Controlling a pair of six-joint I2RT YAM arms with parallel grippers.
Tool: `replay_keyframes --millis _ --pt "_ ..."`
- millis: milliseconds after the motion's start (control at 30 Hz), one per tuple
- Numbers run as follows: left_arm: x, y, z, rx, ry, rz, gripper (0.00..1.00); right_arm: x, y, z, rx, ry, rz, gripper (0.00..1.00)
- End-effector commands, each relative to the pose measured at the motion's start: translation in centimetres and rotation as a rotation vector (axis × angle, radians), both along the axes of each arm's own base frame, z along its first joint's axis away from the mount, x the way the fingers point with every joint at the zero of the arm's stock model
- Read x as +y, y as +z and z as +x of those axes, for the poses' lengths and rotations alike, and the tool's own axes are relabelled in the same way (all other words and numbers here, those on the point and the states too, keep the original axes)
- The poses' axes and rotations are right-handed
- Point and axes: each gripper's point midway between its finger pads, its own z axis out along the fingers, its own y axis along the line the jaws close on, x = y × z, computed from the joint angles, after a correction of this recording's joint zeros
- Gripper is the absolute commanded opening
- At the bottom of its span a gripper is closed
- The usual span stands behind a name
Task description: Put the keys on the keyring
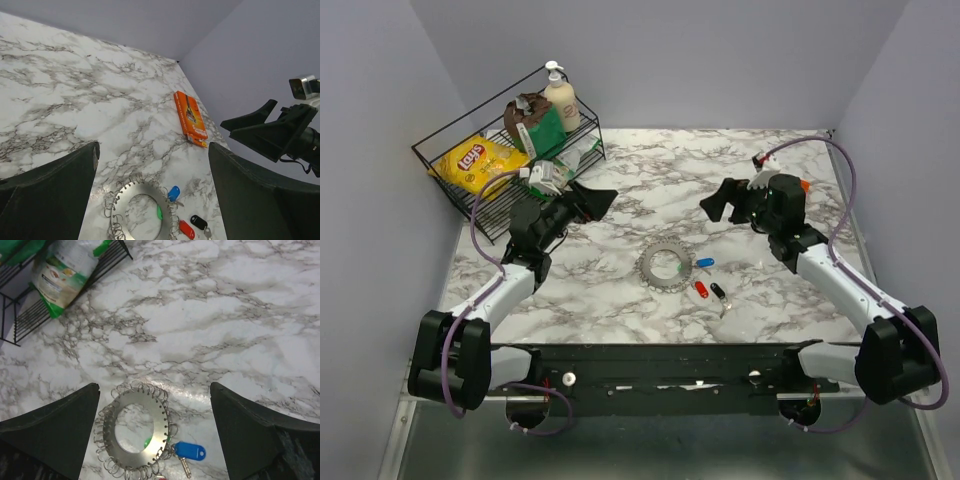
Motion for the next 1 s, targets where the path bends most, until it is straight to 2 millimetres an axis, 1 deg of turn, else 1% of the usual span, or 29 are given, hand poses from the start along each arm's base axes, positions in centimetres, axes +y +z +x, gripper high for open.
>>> replay_keyframes --millis 0,67,100,133,167,200,233,267,300,333,367,400,433,467,500,533,567,600,633,667,700,767,833,867,900,967 --pt "0.3 0.1 0.3 -0.001 0.019 0.004 0.99 0.3 -2.2 -1.1 0.085 0.064 -0.060 1.00" --pt "0.1 -0.8 0.6 0.031 0.010 0.017 0.99 0.6 -3.5 -1.4 0.120 0.087 -0.064 1.00" --pt "-0.1 -0.8 0.7 0.032 -0.001 0.021 0.99 0.8 -4.5 -2.0 0.163 0.109 -0.068 1.00" --pt "-0.4 -1.0 0.7 0.038 -0.014 0.026 0.99 0.9 -5.0 -2.2 0.180 0.121 -0.069 1.00" --pt "-0.7 -1.8 0.9 0.061 -0.024 0.034 0.99 1.0 -5.9 -2.5 0.206 0.128 -0.072 1.00" --pt "-1.1 -1.6 1.2 0.054 -0.038 0.046 0.99 1.2 -6.8 -2.8 0.237 0.147 -0.072 1.00" --pt "-1.4 -2.5 1.2 0.094 -0.047 0.062 0.99 1.3 -7.3 -3.1 0.253 0.159 -0.073 1.00" --pt "-2.2 -3.7 1.4 0.132 -0.066 0.081 0.99 1.4 -7.8 -3.2 0.270 0.167 -0.071 1.00" --pt "-2.7 -3.5 1.9 0.135 -0.076 0.094 0.99 1.6 -8.5 -3.6 0.296 0.182 -0.070 1.00" --pt "-3.1 -4.8 1.8 0.190 -0.089 0.115 0.99 1.9 -8.8 -3.7 0.306 0.190 -0.070 1.00" --pt "-3.9 -6.4 1.8 0.234 -0.116 0.131 0.99 2.0 -9.1 -3.9 0.319 0.194 -0.072 1.00" --pt "-4.4 -6.4 2.2 0.242 -0.130 0.135 0.99 2.1 -9.4 -4.1 0.332 0.200 -0.073 1.00" --pt "-5.0 -7.4 1.9 0.281 -0.159 0.144 0.99 2.4 -9.9 -4.4 0.348 0.208 -0.079 1.00" --pt "-5.4 -8.9 2.1 0.323 -0.179 0.154 0.99 2.5 -10.3 -4.6 0.365 0.209 -0.087 1.00" --pt "-6.2 -8.9 2.2 0.328 -0.205 0.155 0.99 2.5 -10.7 -4.8 0.374 0.211 -0.099 0.99" --pt "-6.6 -9.7 2.0 0.363 -0.232 0.162 0.99 2.8 -11.2 -5.1 0.390 0.219 -0.108 0.98" --pt "-7.0 -11.1 2.0 0.399 -0.248 0.173 0.99 2.7 -11.8 -5.5 0.412 0.223 -0.116 0.98" --pt "-7.4 -11.2 2.2 0.401 -0.261 0.177 0.99 2.7 -12.1 -5.7 0.422 0.231 -0.124 0.94" --pt "-7.6 -11.6 2.3 0.413 -0.264 0.182 0.99 2.7 -12.4 -5.9 0.432 0.235 -0.132 0.93" --pt "-7.8 -12.5 2.2 0.436 -0.277 0.187 0.99 2.6 -12.8 -6.1 0.445 0.238 -0.137 0.91" --pt "-8.0 -12.5 2.4 0.432 -0.281 0.189 0.99 2.6 -13.0 -6.4 0.456 0.247 -0.144 0.88" --pt "-8.5 -12.8 2.2 0.436 -0.303 0.195 0.99 2.6 -13.3 -6.9 0.468 0.260 -0.145 0.86" --pt "-8.9 -12.6 2.0 0.428 -0.316 0.205 0.99 2.8 -13.4 -7.5 0.483 0.285 -0.146 0.84" --pt "-8.9 -12.5 2.0 0.423 -0.313 0.209 0.99 2.9 -13.6 -7.9 0.493 0.297 -0.145 0.84" --pt "-8.9 -12.4 2.1 0.418 -0.305 0.215 0.99 2.8 -13.8 -8.2 0.505 0.308 -0.151 0.81" --pt "-8.8 -12.5 2.1 0.414 -0.296 0.233 0.99 2.9 -14.1 -8.7 0.524 0.323 -0.156 0.78"
